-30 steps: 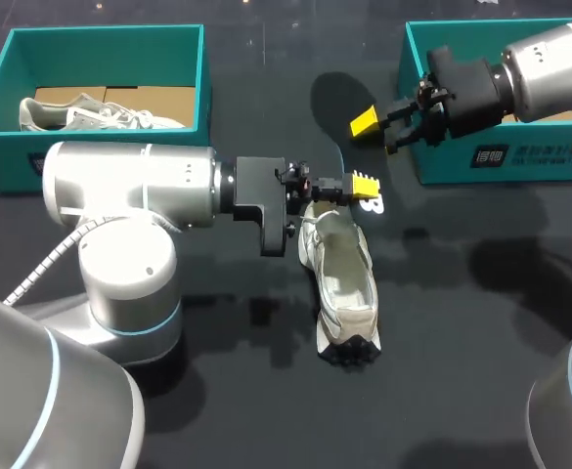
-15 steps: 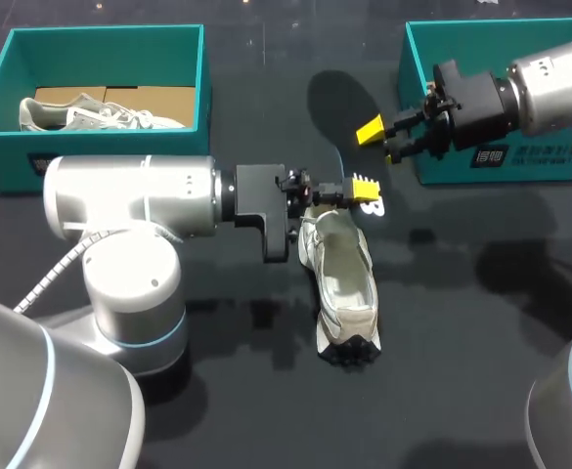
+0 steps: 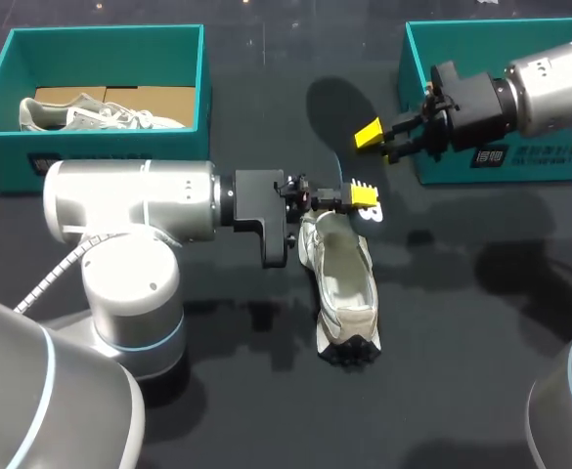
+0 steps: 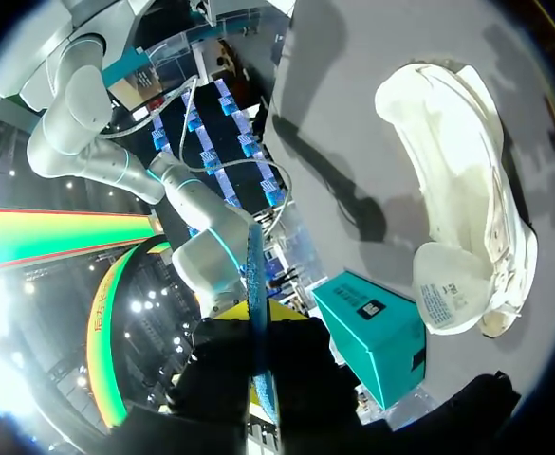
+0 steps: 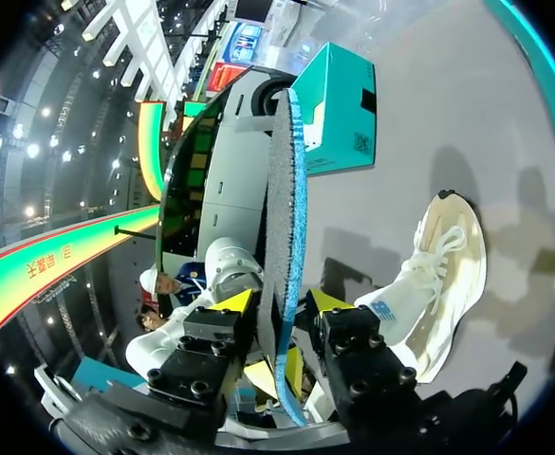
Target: Take the shoe out of the shoebox, open the shoe tongue, remove and reinsert the insole, then place the shoe into the shoebox
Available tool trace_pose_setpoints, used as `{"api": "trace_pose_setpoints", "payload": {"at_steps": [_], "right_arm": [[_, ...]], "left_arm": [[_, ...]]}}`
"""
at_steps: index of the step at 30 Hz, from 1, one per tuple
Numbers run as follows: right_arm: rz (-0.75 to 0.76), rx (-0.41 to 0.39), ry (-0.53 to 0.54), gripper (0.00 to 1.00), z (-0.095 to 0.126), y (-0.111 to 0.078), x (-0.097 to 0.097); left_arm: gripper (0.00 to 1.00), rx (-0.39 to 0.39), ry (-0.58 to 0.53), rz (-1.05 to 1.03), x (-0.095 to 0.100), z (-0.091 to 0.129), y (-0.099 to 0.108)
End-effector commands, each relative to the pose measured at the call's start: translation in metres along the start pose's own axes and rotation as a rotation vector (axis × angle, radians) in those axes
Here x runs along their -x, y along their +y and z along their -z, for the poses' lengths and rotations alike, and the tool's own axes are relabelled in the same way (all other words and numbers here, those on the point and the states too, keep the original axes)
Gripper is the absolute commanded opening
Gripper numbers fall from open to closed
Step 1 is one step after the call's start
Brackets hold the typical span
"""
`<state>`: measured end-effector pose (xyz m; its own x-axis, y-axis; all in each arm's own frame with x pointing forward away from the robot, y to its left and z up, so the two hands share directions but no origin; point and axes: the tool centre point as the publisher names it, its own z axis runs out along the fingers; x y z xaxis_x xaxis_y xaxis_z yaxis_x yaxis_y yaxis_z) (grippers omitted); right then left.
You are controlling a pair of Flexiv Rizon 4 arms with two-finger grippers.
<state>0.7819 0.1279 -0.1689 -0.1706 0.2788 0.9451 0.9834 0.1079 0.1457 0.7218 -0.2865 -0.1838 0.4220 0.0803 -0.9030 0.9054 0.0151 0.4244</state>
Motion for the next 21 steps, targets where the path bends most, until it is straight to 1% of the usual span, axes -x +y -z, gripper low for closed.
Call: {"api": "trace_pose_setpoints", "payload": {"at_steps": [1, 4, 5, 6, 7, 12, 13, 14, 15, 19, 21], "right_arm": [[0.000, -0.002, 0.001, 0.32, -0.004, 0.001, 0.000], [0.000, -0.003, 0.003, 0.23, -0.005, 0.001, 0.000], [0.000, -0.003, 0.003, 0.11, -0.005, 0.001, 0.000], [0.000, -0.002, 0.003, 0.03, -0.006, 0.000, 0.000], [0.000, -0.002, 0.003, 0.00, -0.006, 0.000, 0.000], [0.002, 0.003, 0.008, 0.00, -0.008, -0.001, 0.000], [0.002, 0.004, 0.009, 0.00, -0.008, -0.002, 0.000], [0.002, 0.006, 0.014, 0.00, -0.009, -0.002, 0.000], [0.002, 0.008, 0.017, 0.00, -0.009, -0.002, 0.000], [-0.004, 0.022, 0.029, 0.00, -0.008, -0.006, 0.004], [-0.010, 0.031, 0.034, 0.00, -0.007, -0.008, 0.007]], "left_arm": [[0.00, -0.002, 0.002, -0.002, -0.001, 0.000, -0.002], [0.00, 0.002, 0.001, 0.000, -0.001, 0.000, -0.002], [0.00, 0.003, 0.000, 0.001, -0.001, -0.001, -0.003], [0.00, 0.003, 0.000, 0.000, -0.001, -0.001, -0.003], [0.00, 0.004, -0.001, 0.000, -0.001, -0.001, -0.003], [0.00, 0.008, 0.001, 0.002, -0.002, -0.001, -0.003], [0.11, 0.008, 0.001, 0.004, -0.002, -0.001, -0.003], [0.43, 0.008, 0.002, 0.006, -0.003, 0.000, -0.003], [1.00, 0.007, 0.002, 0.015, -0.001, 0.002, -0.004], [1.00, 0.009, -0.004, 0.061, 0.006, 0.018, -0.002], [1.00, -0.010, 0.019, 0.074, 0.009, 0.030, 0.000]]}}
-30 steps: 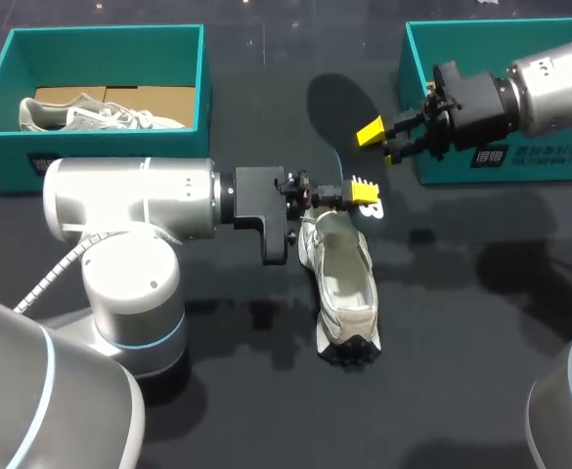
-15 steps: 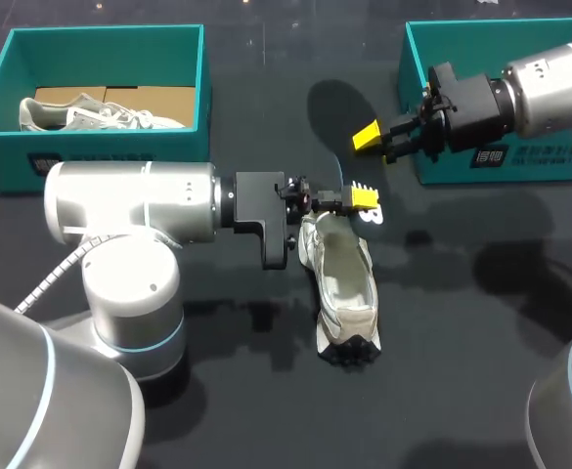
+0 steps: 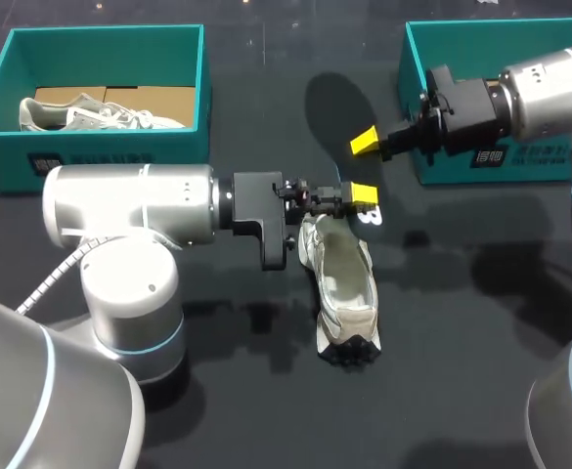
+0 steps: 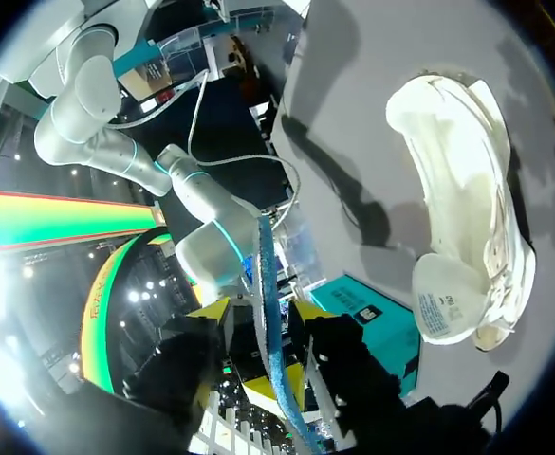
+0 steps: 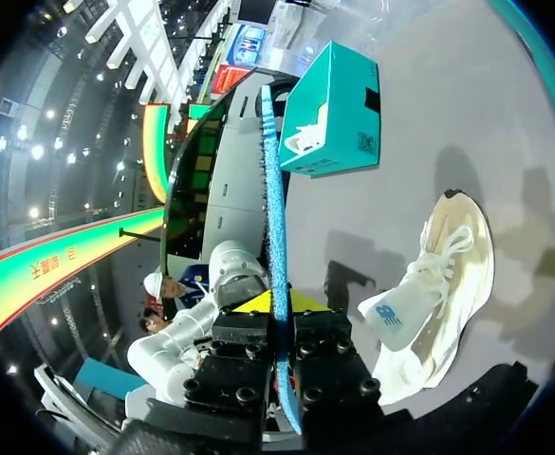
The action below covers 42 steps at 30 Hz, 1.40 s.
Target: Take the shoe out of the shoebox, open the shoe tongue, remove and reinsert the insole, then place the shoe into the shoebox
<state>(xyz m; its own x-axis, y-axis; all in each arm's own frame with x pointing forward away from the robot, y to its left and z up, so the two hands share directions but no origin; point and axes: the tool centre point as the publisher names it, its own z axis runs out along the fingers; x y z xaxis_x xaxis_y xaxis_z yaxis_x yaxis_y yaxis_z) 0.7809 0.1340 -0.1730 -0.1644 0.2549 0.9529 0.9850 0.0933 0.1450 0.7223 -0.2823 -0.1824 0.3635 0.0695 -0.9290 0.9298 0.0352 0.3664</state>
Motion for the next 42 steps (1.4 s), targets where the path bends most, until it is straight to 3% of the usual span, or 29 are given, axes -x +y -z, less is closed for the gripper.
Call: {"api": "trace_pose_setpoints", "payload": {"at_steps": [1, 8, 12, 26, 31, 34, 37, 42], "right_arm": [[-0.010, 0.020, 0.009, 0.00, 0.001, -0.008, 0.007], [-0.026, 0.036, 0.018, 0.00, -0.002, -0.018, 0.015], [-0.035, 0.045, 0.026, 0.00, -0.005, -0.023, 0.020], [-0.051, 0.037, 0.039, 0.00, -0.009, -0.025, 0.021], [-0.051, 0.037, 0.039, 0.00, -0.009, -0.025, 0.021], [-0.051, 0.037, 0.039, 0.00, -0.009, -0.025, 0.021], [-0.051, 0.037, 0.039, 0.00, -0.009, -0.025, 0.021], [-0.051, 0.037, 0.039, 0.00, -0.009, -0.025, 0.021]], "left_arm": [[1.00, -0.037, 0.037, 0.025, 0.009, 0.032, 0.000], [1.00, -0.080, 0.155, 0.134, 0.012, 0.079, 0.023], [1.00, -0.115, 0.281, 0.080, 0.008, 0.098, 0.037], [1.00, -0.115, 0.281, 0.080, 0.008, 0.098, 0.037], [1.00, -0.077, 0.270, 0.130, 0.019, 0.115, 0.073], [1.00, -0.105, 0.362, 0.115, 0.028, 0.118, 0.092], [1.00, -0.170, 0.550, 0.111, 0.040, 0.114, 0.107], [1.00, -0.170, 0.550, 0.111, 0.040, 0.114, 0.107]]}}
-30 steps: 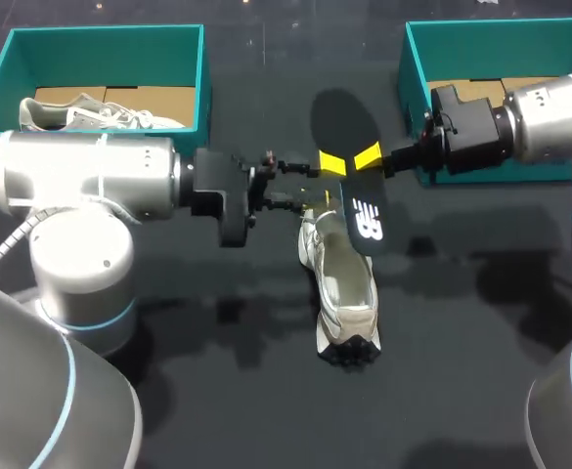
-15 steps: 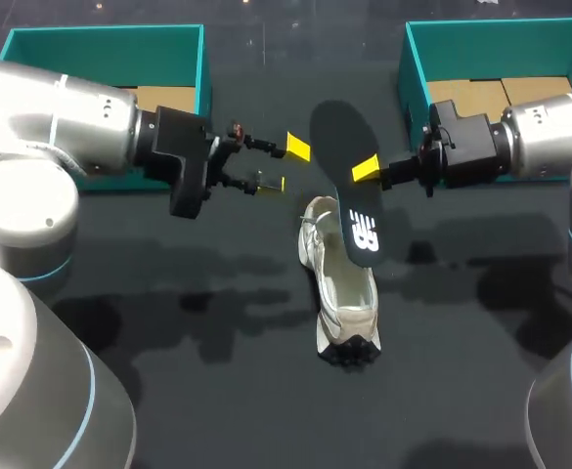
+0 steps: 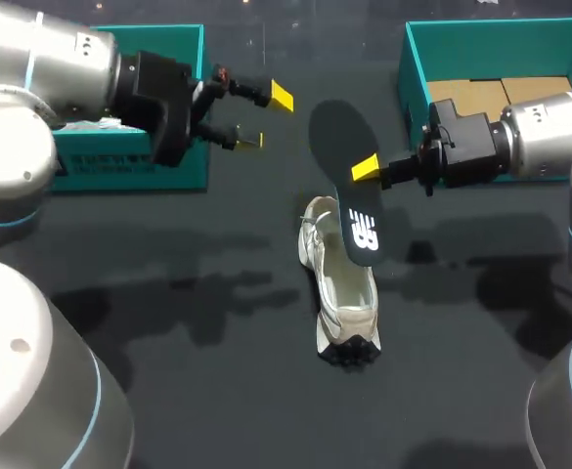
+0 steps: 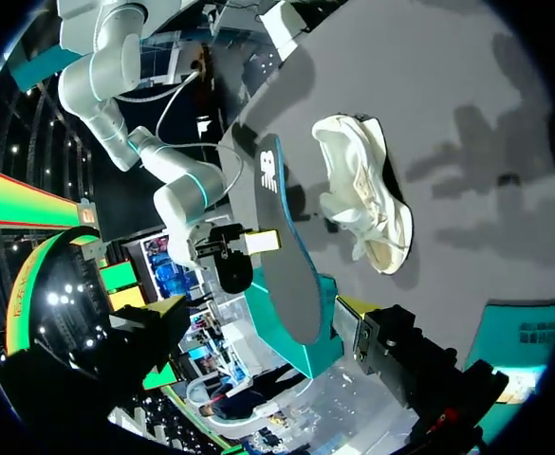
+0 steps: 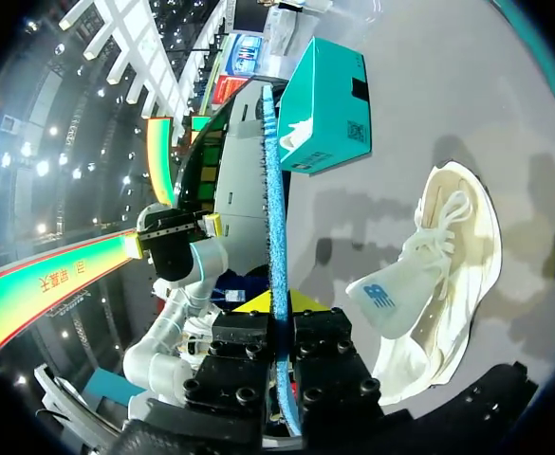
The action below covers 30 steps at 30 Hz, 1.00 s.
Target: Take the shoe out of the shoebox, open the shoe tongue, remove and reinsert the insole, then place the shoe into the shoebox
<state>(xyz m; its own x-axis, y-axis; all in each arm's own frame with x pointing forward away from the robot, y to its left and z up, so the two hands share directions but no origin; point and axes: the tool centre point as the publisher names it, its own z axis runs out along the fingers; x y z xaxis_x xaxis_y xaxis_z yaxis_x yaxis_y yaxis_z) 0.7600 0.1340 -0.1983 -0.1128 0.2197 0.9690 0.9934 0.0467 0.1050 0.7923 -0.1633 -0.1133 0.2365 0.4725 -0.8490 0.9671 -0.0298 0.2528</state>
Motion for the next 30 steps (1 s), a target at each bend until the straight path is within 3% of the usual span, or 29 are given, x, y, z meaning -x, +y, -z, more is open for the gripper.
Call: {"api": "trace_pose_setpoints", "payload": {"at_steps": [1, 9, 12, 16, 19, 30], "right_arm": [[0.000, 0.001, -0.001, 0.00, -0.001, 0.000, 0.000], [0.000, 0.001, -0.001, 0.00, -0.001, 0.000, 0.000], [0.000, 0.001, -0.001, 0.00, -0.001, 0.000, 0.000], [0.000, 0.001, -0.001, 0.00, -0.001, 0.000, 0.000], [0.000, 0.001, -0.001, 0.00, -0.001, 0.000, 0.000], [0.000, 0.001, -0.001, 0.00, -0.001, 0.000, 0.000]], "left_arm": [[1.00, -0.068, 0.130, 0.005, 0.012, 0.002, 0.012], [1.00, -0.068, 0.130, 0.005, 0.012, 0.002, 0.012], [1.00, -0.048, 0.206, 0.004, 0.023, 0.005, 0.025], [1.00, -0.068, 0.416, 0.004, 0.045, 0.004, 0.039], [1.00, -0.077, 0.509, 0.000, 0.057, 0.002, 0.045], [1.00, -0.152, 0.907, 0.049, 0.071, -0.024, 0.052]]}}
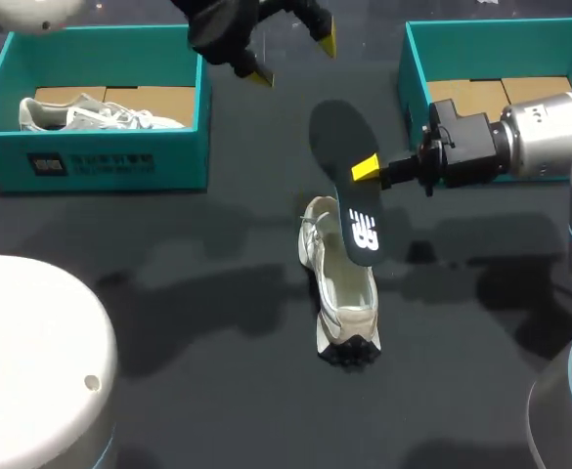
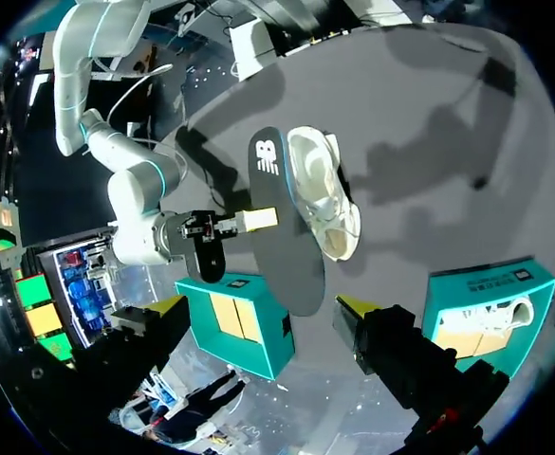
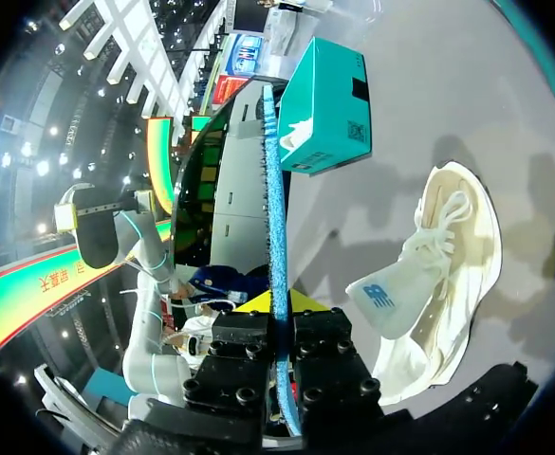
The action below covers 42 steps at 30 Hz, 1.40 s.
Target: Take the shoe out of the shoebox, open the shoe tongue, remove and reinsert the insole, then place the shoe into the shoebox
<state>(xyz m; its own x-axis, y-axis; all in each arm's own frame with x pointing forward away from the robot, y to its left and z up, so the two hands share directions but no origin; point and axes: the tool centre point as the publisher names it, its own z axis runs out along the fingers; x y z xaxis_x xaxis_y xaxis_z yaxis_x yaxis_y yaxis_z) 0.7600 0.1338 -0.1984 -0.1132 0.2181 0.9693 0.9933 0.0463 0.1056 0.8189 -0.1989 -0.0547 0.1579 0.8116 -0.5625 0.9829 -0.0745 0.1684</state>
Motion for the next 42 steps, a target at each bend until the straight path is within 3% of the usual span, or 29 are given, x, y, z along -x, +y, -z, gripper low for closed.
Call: {"api": "trace_pose_setpoints", "payload": {"at_steps": [1, 12, 28, 34, 42], "right_arm": [[-0.001, 0.001, -0.003, 0.00, -0.001, -0.001, 0.000], [-0.001, 0.001, -0.003, 0.00, -0.001, -0.001, 0.000], [-0.001, 0.001, -0.003, 0.00, -0.001, -0.001, 0.000], [-0.001, 0.001, -0.003, 0.00, -0.001, -0.001, 0.000], [-0.001, 0.001, -0.003, 0.00, -0.001, -0.001, 0.000]], "left_arm": [[1.00, -0.043, 0.499, 0.021, 0.019, -0.012, 0.011], [1.00, -0.039, 0.642, 0.109, 0.027, -0.031, 0.007], [1.00, -0.059, 0.673, 0.134, 0.034, -0.040, 0.005], [1.00, -0.032, 0.497, 0.118, 0.028, -0.034, 0.004], [1.00, -0.011, 0.254, 0.131, -0.001, -0.022, -0.004]]}}
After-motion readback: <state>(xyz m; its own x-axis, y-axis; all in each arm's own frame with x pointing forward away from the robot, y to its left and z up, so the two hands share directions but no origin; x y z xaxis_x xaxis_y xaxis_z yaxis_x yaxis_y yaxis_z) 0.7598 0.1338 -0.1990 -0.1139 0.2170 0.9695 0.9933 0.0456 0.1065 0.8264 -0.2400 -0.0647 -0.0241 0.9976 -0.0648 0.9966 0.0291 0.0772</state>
